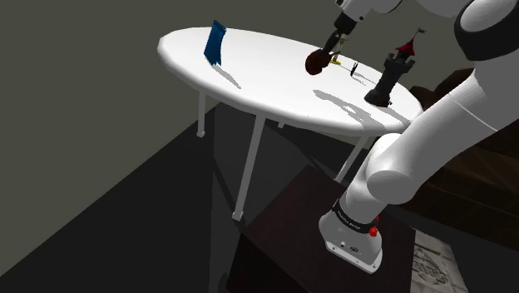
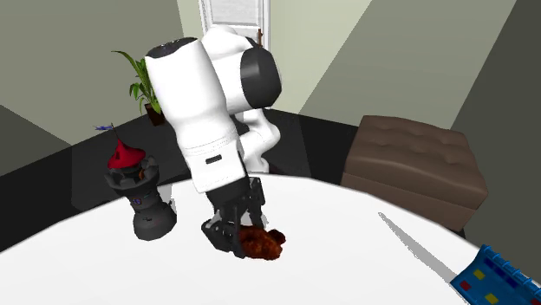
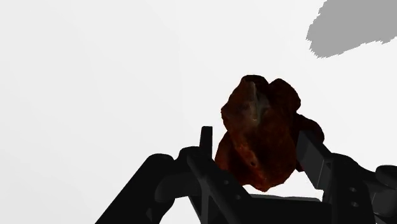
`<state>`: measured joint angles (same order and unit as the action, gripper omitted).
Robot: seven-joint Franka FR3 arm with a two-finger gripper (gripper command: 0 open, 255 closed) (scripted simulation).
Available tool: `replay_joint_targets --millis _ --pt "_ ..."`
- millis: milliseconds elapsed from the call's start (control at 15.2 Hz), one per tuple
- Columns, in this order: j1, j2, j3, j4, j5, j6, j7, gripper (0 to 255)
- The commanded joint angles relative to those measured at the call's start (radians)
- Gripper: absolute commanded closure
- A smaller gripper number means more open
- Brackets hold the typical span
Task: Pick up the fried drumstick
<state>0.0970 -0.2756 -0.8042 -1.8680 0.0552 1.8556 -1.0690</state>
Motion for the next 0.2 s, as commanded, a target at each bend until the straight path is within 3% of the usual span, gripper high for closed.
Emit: replay_joint_targets --millis 0,132 --pt "0.001 0.001 0.001 0.029 0.0 -0.027 0.004 255" --pt "0.001 0.002 0.001 0.031 0.001 -0.029 0.004 255"
